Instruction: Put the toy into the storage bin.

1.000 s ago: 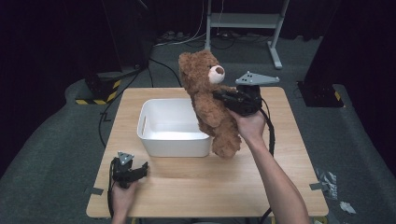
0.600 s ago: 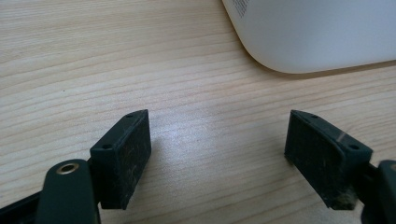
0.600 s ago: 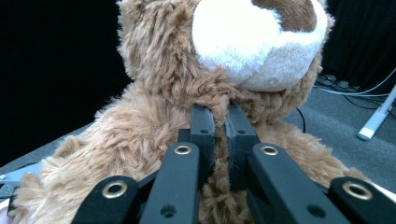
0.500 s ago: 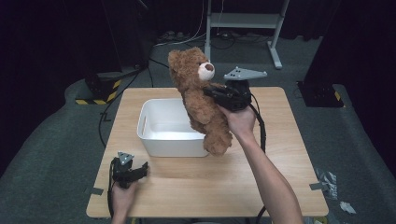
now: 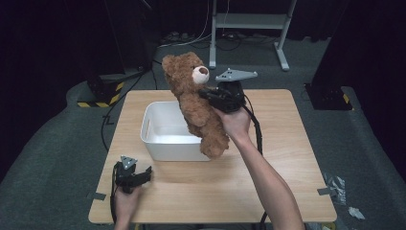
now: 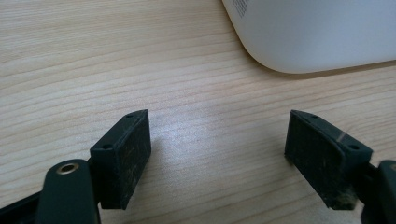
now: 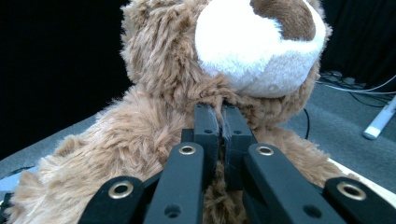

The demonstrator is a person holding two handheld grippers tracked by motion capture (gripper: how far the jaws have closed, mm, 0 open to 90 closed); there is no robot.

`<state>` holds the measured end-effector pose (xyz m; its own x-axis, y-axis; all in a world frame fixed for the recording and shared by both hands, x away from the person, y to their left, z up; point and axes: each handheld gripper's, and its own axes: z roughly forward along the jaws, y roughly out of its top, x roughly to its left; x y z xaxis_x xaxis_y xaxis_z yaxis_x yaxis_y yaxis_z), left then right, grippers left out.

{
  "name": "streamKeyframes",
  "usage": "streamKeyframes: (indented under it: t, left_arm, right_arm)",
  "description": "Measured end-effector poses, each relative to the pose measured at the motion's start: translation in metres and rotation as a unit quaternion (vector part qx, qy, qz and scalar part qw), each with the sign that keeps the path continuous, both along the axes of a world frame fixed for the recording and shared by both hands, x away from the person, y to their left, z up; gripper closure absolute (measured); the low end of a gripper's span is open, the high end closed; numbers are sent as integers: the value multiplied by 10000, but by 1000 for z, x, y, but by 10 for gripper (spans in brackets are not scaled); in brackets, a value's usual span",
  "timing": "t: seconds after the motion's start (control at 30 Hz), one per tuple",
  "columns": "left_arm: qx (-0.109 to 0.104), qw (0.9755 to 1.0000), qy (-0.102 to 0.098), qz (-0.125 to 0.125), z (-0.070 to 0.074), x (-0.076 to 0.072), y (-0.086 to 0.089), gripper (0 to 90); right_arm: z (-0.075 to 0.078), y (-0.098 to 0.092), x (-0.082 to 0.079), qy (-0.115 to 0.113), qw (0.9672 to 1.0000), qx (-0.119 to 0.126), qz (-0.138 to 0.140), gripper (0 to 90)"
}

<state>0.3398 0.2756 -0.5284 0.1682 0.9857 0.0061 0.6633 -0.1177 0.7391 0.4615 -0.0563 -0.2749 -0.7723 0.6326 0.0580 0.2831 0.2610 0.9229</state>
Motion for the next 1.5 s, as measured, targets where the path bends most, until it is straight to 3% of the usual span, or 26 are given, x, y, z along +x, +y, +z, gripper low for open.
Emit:
streamKeyframes:
  t: [0.27, 0.97, 1.5]
  left_arm:
    - [0, 10000, -1, 0, 0, 0, 0, 224]
    - [4, 10000, -1, 7, 0, 0, 0, 224]
    - [1, 10000, 0, -1, 0, 0, 0, 224]
  right_arm:
    - [-3, 14, 7, 77, 10000, 26, 25, 875]
    - [-10, 28, 18, 220, 9997, 58, 3, 879]
    - [0, 29, 17, 87, 9999, 92, -32, 883]
